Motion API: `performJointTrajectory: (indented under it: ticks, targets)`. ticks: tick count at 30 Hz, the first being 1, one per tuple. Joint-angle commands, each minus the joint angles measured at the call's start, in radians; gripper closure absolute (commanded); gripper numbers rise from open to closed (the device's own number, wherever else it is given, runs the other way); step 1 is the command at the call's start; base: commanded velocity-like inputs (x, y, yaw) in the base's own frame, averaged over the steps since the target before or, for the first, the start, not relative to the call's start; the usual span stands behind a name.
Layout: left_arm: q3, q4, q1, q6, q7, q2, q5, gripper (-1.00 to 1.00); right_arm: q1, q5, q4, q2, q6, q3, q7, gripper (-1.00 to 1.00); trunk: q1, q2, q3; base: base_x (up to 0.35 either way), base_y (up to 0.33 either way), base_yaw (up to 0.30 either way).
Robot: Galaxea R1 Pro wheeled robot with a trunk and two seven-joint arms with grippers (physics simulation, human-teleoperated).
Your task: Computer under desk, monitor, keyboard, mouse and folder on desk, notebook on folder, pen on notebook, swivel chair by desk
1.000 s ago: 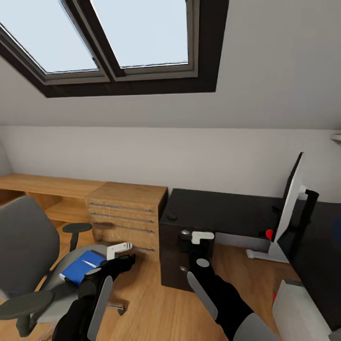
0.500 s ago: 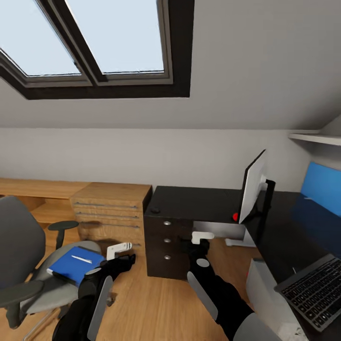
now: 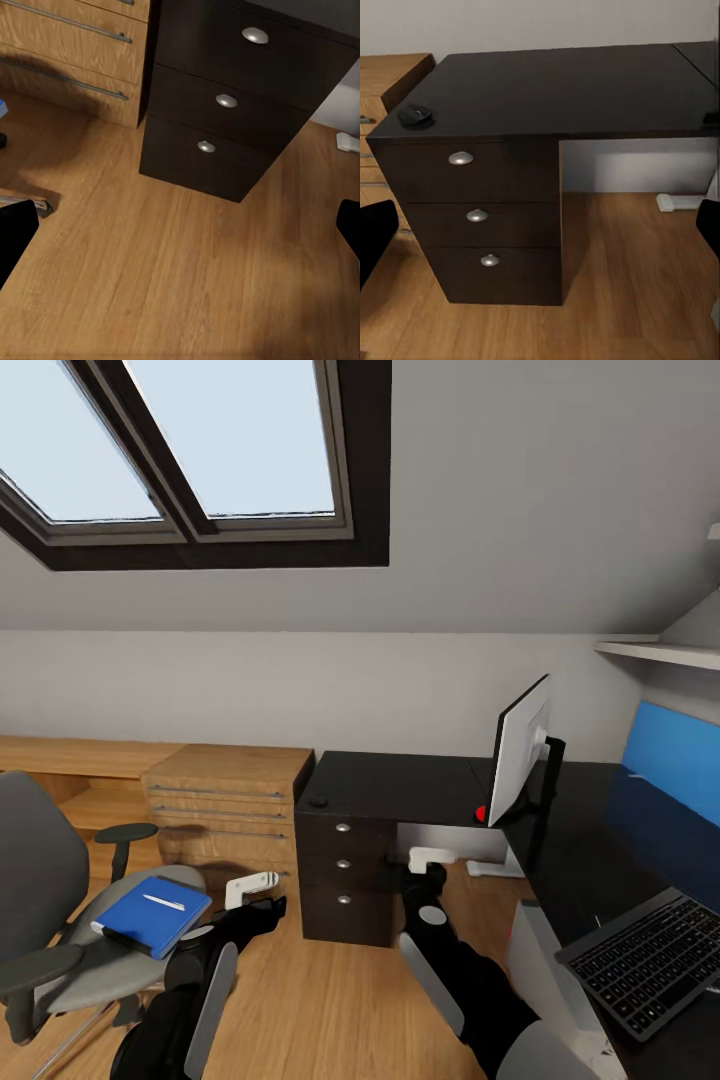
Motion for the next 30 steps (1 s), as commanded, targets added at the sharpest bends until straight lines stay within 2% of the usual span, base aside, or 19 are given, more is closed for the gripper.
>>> performJointTrajectory:
  ticks: [1, 2, 8, 13, 21, 23, 27, 28, 30]
  targets:
    - [0.001, -0.001, -0.001, 0.004, 0.007, -0.001, 0.011, -1.0, -0.001, -0.001, -0.001, -0.004, -0.004, 0.003, -0.007, -1.0, 0.0, -0.001, -0.001, -0.001, -0.002, 0.0]
    - [0.001, -0.001, -0.001, 0.004, 0.007, -0.001, 0.011, -1.0, -0.001, 0.02, 0.004, -0.02, -0.037, 0.0, -0.007, -1.0, 0.0, -0.001, -0.001, 0.0, 0.0, 0.0]
    - [0.001, -0.001, -0.001, 0.004, 0.006, -0.001, 0.011, -1.0, -0.003, 0.034, 0.058, -0.032, -0.059, -0.005, -0.007, -1.0, 0.0, -0.001, -0.001, 0.0, 0.0, 0.0]
    - [0.001, -0.001, -0.001, 0.004, 0.006, -0.001, 0.011, -1.0, -0.016, 0.036, 0.16, -0.046, -0.106, -0.007, -0.006, -1.0, 0.0, -0.001, -0.001, 0.136, 0.0, 0.0]
    - [0.001, -0.001, -0.001, 0.004, 0.005, -0.001, 0.011, -1.0, -0.106, 0.031, 0.344, -0.066, -0.174, -0.014, 0.015, -1.0, 0.0, -0.001, -0.001, 0.284, 0.0, 0.0]
    - [0.001, -0.001, -0.001, 0.004, 0.005, -0.001, 0.011, -1.0, -0.132, 0.03, 0.399, -0.069, -0.189, -0.03, 0.04, -1.0, 0.0, -0.001, -0.001, 0.315, 0.0, 0.0]
    - [0.001, -0.001, -0.001, 0.004, 0.005, -0.001, 0.011, -1.0, -0.178, 0.03, 0.492, -0.072, -0.207, -0.094, 0.093, -1.0, 0.0, -0.001, -0.001, 0.319, 0.0, 0.0]
    - [0.001, -0.001, -0.001, 0.004, 0.005, -0.001, 0.011, -1.0, -0.204, 0.029, 0.533, -0.078, -0.212, -0.152, 0.108, -1.0, 0.0, -0.001, -0.001, 0.296, 0.0, 0.0]
    - [0.001, -0.001, -0.001, 0.004, 0.005, -0.001, 0.011, -1.0, -0.222, 0.029, 0.557, -0.087, -0.212, -0.213, 0.113, -1.0, 0.0, -0.001, -0.001, 0.212, 0.0, 0.0]
